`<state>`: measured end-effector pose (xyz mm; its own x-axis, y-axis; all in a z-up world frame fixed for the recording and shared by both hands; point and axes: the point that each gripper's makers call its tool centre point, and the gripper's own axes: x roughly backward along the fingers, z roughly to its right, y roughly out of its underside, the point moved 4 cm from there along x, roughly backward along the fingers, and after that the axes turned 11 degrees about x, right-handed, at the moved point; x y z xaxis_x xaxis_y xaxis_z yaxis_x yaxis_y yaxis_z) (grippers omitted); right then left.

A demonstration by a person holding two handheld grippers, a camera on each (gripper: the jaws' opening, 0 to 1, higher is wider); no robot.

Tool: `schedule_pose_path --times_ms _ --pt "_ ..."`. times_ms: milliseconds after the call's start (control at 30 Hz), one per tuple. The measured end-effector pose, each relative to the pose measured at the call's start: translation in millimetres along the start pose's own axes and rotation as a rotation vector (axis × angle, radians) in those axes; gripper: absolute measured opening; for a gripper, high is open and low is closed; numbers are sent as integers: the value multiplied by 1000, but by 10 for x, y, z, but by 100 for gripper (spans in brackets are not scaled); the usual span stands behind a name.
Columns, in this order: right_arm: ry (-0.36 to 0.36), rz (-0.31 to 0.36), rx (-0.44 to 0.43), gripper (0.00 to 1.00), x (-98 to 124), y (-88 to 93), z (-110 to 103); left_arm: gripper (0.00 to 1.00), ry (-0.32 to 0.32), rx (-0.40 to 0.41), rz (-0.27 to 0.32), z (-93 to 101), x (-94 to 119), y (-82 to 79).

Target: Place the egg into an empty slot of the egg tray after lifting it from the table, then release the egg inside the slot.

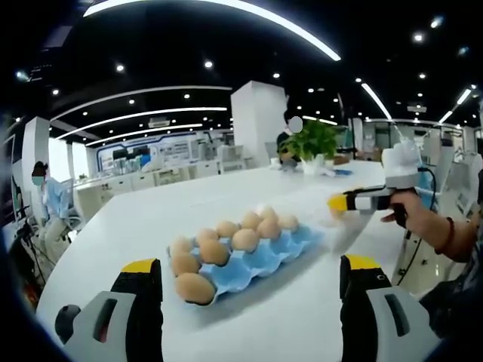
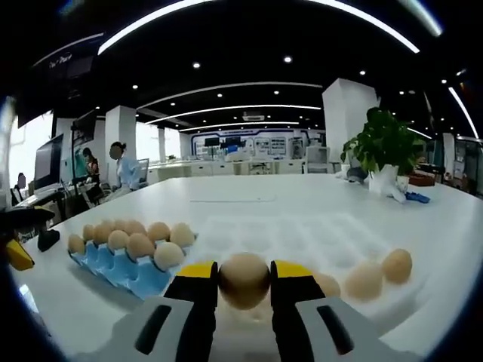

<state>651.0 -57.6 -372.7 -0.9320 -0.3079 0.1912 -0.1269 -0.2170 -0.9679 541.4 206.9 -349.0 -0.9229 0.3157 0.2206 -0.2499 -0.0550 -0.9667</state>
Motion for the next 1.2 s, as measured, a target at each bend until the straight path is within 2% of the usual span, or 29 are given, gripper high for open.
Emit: schedule_pose_path --times_ms 333,633,1200 --pt "-25 14 10 28 -11 -50 -68 100 6 -1 -6 19 -20 6" --pt "-129 14 -10 28 -68 -87 -284 100 1 -5 -13 21 -16 27" --pt "-226 34 19 28 -164 -202 -631 100 2 -4 -12 27 -17 51"
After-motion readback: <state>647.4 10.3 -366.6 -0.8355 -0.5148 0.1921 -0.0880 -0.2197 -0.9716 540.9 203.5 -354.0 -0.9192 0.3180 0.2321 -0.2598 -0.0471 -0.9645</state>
